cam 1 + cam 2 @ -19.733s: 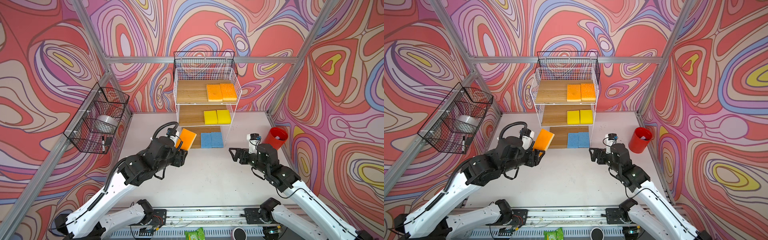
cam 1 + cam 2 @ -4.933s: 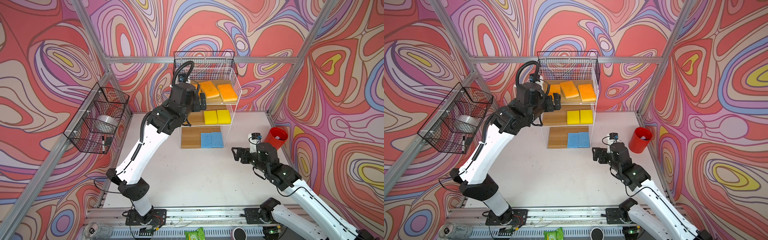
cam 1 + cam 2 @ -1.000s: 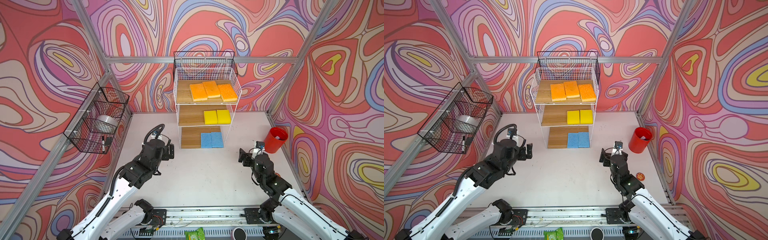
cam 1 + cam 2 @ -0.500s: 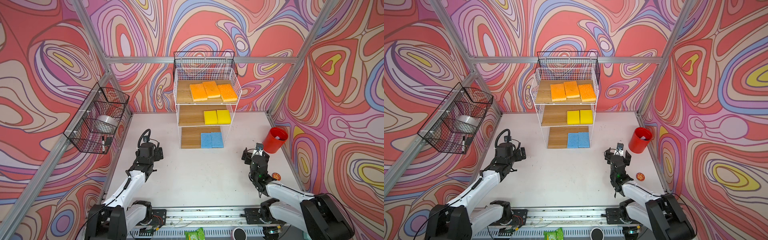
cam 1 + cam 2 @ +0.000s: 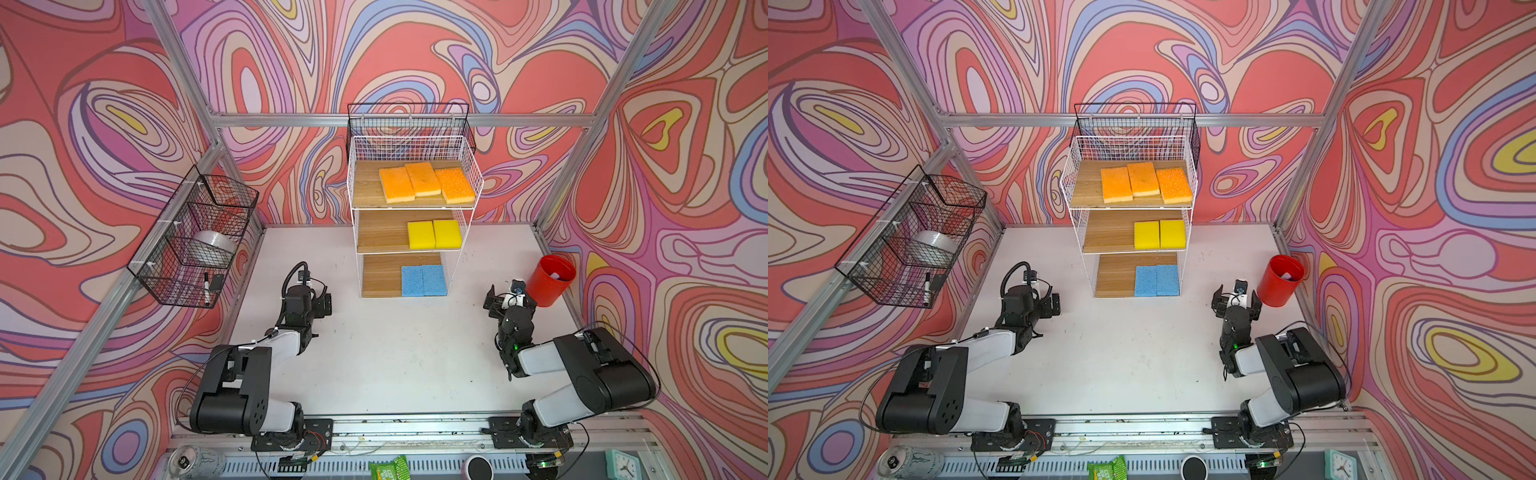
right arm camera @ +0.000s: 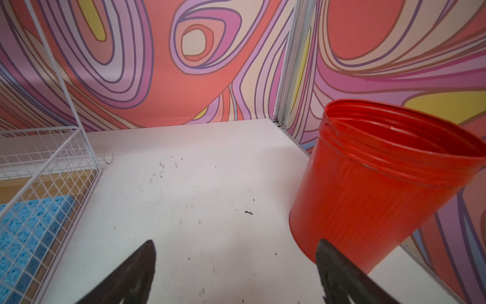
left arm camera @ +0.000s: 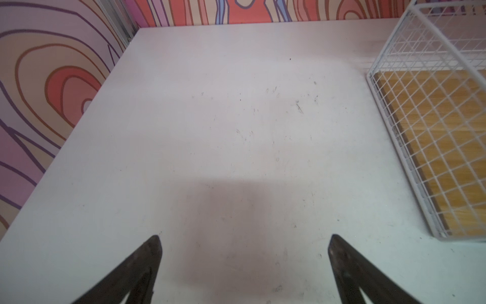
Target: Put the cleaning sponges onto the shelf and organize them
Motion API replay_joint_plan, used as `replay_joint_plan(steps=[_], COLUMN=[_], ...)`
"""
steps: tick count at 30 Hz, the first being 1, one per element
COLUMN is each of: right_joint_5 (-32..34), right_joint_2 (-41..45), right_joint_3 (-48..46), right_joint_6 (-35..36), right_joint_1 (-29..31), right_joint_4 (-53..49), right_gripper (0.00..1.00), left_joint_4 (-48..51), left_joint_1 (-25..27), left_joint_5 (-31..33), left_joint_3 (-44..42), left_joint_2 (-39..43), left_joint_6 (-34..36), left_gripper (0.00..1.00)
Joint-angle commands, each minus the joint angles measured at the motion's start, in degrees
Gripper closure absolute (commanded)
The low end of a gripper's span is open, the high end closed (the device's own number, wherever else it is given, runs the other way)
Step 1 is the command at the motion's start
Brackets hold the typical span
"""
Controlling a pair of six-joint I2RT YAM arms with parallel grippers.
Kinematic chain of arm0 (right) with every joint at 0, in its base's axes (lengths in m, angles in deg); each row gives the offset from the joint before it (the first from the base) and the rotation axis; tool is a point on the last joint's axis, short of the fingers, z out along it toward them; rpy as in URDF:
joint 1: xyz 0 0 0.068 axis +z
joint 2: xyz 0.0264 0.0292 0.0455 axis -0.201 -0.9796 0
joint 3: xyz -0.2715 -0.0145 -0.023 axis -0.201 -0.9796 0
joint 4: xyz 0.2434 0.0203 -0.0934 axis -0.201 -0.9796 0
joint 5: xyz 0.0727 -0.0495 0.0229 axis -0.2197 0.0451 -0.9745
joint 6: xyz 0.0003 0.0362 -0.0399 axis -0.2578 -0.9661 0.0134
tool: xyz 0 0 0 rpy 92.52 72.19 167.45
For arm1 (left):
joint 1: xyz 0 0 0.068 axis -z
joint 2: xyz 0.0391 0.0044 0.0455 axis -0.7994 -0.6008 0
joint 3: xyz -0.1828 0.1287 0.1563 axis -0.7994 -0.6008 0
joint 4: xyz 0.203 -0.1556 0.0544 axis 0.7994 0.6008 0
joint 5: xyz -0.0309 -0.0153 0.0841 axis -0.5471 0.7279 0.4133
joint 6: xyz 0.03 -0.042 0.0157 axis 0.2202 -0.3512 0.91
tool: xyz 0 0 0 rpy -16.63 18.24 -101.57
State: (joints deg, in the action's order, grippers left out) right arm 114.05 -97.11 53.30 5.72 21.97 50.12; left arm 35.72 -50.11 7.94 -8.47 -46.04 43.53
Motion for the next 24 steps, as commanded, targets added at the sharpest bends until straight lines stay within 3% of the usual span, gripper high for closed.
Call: replay_joint_plan(steps=[1,4,8,10,13,24], right_joint_5=[-0.89,-3.15,-7.64,-10.41,-17.95,-17.66], right_joint_2=[-5.91,-5.68,-9.00,-6.05,-5.91,-5.97], right_joint_3=[-0.18,1.07,5.61,9.75,14.10,13.55], right_joint_6=[1.05,1.44,2.59,-0.59,-3.76,-3.22], right_joint_1=[-1.46,-1.44,-2.37,-4.38,-9.06,-9.33], right_joint_4=[12.18,9.60,4.35,-9.88,-18.49,-16.79], right_gripper=[0.02,0.02,0.02,0.02,0.02,0.01], left_joint_4=[-8.58,-22.86,-20.30,-19.36,-18.77,-19.18], left_joint_1=[-1.28,-1.38,-1.38,-1.38,-1.55,-1.56], left_joint_5=[-2.71,-4.34,-4.75,-3.59,-3.46,-3.26], left_joint_3=[-0.44,-6.29,-5.47,-4.79,-4.40,-4.81], left_joint_2=[-2.97,-6.34,-5.70,-5.88,-6.11,-5.85], left_joint_6=[1.98,2.69,2.64,2.18,1.94,1.95], left_gripper=[0.00,0.00,0.00,0.00,0.00,0.00])
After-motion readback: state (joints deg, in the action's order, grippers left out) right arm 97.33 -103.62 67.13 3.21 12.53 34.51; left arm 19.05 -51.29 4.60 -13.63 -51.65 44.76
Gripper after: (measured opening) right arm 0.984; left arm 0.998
